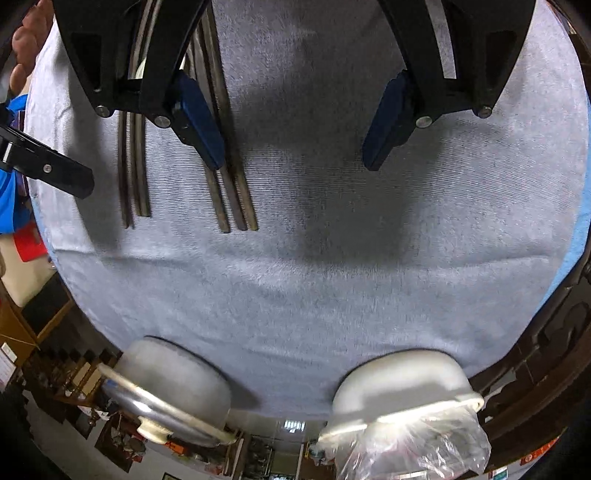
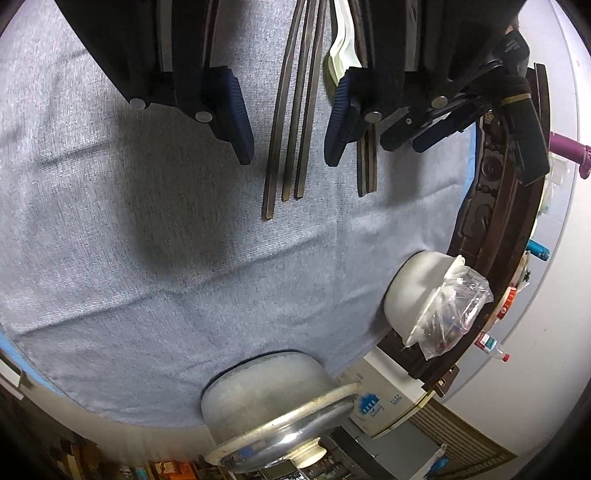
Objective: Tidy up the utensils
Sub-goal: 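Move the left tool toward the dark chopsticks while the right tool approaches them too, then close the left gripper on one chopstick while the right gripper closes on another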
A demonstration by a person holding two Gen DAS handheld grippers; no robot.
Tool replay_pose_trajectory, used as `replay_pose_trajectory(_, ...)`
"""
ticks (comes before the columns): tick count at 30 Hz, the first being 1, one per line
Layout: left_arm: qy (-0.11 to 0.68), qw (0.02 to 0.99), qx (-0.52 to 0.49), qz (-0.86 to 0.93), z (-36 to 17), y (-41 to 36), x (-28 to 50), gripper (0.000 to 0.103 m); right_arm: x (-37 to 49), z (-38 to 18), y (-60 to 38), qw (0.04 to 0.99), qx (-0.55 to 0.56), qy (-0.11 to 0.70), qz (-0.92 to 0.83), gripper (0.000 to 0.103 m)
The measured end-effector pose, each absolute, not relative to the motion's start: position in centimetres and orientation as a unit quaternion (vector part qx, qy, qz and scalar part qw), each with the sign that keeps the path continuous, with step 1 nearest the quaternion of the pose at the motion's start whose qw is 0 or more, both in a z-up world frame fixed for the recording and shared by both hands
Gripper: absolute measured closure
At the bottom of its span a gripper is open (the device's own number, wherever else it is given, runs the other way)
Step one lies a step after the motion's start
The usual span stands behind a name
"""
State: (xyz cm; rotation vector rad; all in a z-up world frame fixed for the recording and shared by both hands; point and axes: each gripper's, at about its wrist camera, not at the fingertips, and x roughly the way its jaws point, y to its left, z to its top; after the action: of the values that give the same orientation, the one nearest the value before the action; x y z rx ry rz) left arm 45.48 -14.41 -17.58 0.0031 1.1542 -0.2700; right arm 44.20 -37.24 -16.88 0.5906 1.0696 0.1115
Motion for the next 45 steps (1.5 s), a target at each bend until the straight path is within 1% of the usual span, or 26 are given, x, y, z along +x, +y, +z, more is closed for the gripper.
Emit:
replay_pose_trajectory(1,0.537,0.834,0.005,-0.127,-17.5,-14.5,45.5,0.027,44.2,-17.0,-37.4,0.818,0.277,0.502,0.051,0.061)
replay_pose_trajectory(9,0.542,0.83,0.032,-0.129,-17.5,-16.1,47.0,0.027,44.1,-17.4,-37.5,0.818,0.278,0.501,0.053,0.061)
replay_pose_trajectory(12,0.541,0.829,0.039,-0.14,-17.5,-16.1,47.3,0.029,44.1,-17.3,-37.6,0.817,0.277,0.503,0.054,0.061)
replay_pose_trajectory(14,0.543,0.826,0.041,-0.142,-17.4,-15.7,47.5,0.036,44.3,-17.1,-37.6,0.816,0.277,0.505,0.05,0.061)
replay_pose_trajectory(15,0.545,0.825,0.042,-0.142,-17.4,-15.5,47.6,0.041,44.5,-17.2,-37.6,0.814,0.278,0.509,0.047,0.061)
replay_pose_trajectory(17,0.547,0.822,0.042,-0.15,-17.3,-15.0,47.8,0.047,44.8,-17.3,-37.4,0.809,0.277,0.517,0.042,0.061)
replay_pose_trajectory(18,0.548,0.821,0.047,-0.15,-17.3,-14.8,47.8,0.055,45.1,-17.4,-37.3,0.807,0.273,0.522,0.036,0.061)
replay_pose_trajectory(19,0.547,0.821,0.053,-0.152,-17.2,-14.6,47.7,0.057,45.3,-17.6,-37.0,0.806,0.266,0.529,0.029,0.061)
replay_pose_trajectory(21,0.55,0.819,0.052,-0.156,-17.1,-14.2,47.8,0.057,45.8,-17.9,-36.6,0.802,0.257,0.539,0.017,0.061)
replay_pose_trajectory(25,0.562,0.811,0.018,-0.164,-16.8,-13.2,48.0,0.057,46.3,-18.1,-35.3,0.802,0.221,0.556,-0.002,0.061)
replay_pose_trajectory(27,0.564,0.808,-0.003,-0.171,-16.4,-13.0,48.1,0.057,46.3,-17.9,-34.6,0.806,0.187,0.562,-0.015,0.071)
replay_pose_trajectory(28,0.559,0.81,-0.007,-0.177,-16.2,-13.1,48.0,0.057,46.3,-17.8,-34.3,0.809,0.158,0.566,-0.028,0.083)
replay_pose_trajectory(29,0.554,0.813,-0.004,-0.179,-15.9,-13.4,47.9,0.057,46.2,-17.7,-34.3,0.811,0.145,0.566,-0.03,0.088)
replay_pose_trajectory(30,0.55,0.815,0.003,-0.181,-15.7,-13.8,47.7,0.057,46.1,-17.6,-34.5,0.811,0.142,0.567,-0.03,0.089)
replay_pose_trajectory(34,0.564,0.807,0.054,-0.166,-16.7,-16.0,47.5,0.058,45.8,-17.5,-35.7,0.805,0.162,0.57,-0.028,0.09)
replay_pose_trajectory(38,0.548,0.816,0.087,-0.161,-16.9,-16.4,47.2,0.058,45.8,-17.3,-36.1,0.804,0.17,0.57,-0.015,0.09)
replay_pose_trajectory(40,0.547,0.815,0.102,-0.159,-17.0,-16.4,47.1,0.056,45.7,-17.4,-36.1,0.803,0.178,0.568,-0.013,0.09)
replay_pose_trajectory(42,0.553,0.812,0.101,-0.155,-16.9,-16.1,47.3,0.056,45.6,-17.5,-36.2,0.803,0.183,0.567,-0.011,0.09)
replay_pose_trajectory(45,0.563,0.808,0.07,-0.158,-16.6,-15.5,47.7,0.056,45.5,-17.5,-36.2,0.802,0.185,0.568,-0.009,0.09)
